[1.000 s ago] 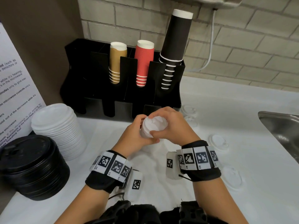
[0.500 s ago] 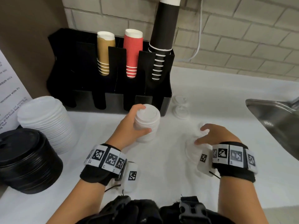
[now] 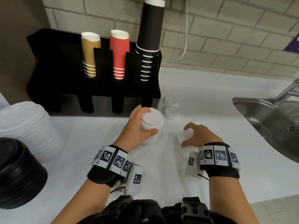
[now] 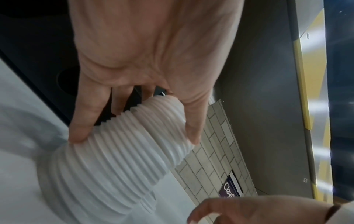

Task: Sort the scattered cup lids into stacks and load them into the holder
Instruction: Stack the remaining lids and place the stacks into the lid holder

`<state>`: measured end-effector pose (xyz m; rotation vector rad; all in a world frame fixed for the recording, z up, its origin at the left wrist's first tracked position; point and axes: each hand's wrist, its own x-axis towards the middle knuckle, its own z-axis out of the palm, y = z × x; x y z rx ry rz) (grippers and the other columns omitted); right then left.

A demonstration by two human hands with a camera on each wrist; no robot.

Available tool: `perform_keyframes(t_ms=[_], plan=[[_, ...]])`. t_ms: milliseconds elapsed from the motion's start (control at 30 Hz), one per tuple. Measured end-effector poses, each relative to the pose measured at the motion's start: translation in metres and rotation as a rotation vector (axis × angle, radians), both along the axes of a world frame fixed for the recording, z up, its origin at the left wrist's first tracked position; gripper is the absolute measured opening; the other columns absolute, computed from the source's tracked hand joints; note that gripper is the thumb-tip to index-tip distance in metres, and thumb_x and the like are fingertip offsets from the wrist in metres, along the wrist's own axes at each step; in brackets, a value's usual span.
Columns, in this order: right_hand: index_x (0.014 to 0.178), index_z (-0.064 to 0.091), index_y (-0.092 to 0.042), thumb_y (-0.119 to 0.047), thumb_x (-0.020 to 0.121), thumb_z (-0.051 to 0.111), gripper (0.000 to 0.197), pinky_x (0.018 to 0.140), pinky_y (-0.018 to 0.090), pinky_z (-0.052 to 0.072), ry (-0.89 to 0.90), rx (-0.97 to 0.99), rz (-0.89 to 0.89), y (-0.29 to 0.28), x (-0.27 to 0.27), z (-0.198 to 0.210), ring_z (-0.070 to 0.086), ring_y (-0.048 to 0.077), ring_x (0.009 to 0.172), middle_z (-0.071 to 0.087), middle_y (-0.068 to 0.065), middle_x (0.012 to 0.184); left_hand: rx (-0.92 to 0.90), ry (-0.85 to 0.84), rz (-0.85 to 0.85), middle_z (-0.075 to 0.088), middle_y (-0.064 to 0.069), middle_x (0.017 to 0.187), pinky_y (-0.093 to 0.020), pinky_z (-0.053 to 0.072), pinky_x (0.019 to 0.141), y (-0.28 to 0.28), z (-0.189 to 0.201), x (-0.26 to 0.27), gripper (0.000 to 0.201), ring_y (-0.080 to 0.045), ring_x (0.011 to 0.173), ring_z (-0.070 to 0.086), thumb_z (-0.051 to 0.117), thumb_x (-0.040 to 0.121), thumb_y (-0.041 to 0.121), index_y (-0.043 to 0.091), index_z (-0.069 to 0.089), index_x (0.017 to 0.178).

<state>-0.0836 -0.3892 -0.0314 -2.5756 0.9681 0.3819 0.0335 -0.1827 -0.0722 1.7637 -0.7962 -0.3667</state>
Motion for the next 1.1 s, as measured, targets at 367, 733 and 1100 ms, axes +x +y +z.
perform_keyframes(t_ms=[367,733,1100], plan=[[0.11,0.056,-0.034,-0.032,0.064,0.086,0.055,0.072,0.014,0.039,-0.609,0.262,0.304,0.046,0.042,0.039,0.055,0.01,0.099,0.058,-0.007,0.113,-0.089,0.11,0.06,0.048,0.013,0.132,-0.015,0.041,0.09,-0.009,0.005,0.002,0.101,-0.005,0.115,0.052,0.085,0.071,0.015,0.028,0.018,0.145],[0.118,0.061,-0.032,-0.03,0.067,0.084,0.056,0.083,0.02,0.036,-0.563,0.18,0.38,0.057,0.053,0.027,0.048,0.013,0.102,0.051,-0.003,0.114,-0.109,0.13,0.074,0.053,0.013,0.127,-0.008,0.041,0.083,-0.01,0.002,0.004,0.104,0.006,0.107,0.052,0.087,0.068,0.016,0.031,0.02,0.146],[0.114,0.061,-0.026,-0.035,0.086,0.068,0.03,0.08,0.021,0.04,-0.458,0.085,0.118,0.015,0.022,0.02,0.057,0.015,0.097,0.057,0.001,0.113,-0.093,0.056,0.055,0.055,0.021,0.116,0.003,0.036,0.078,-0.009,-0.004,0.008,0.073,0.017,0.104,0.048,0.088,0.067,0.02,0.044,0.042,0.119]])
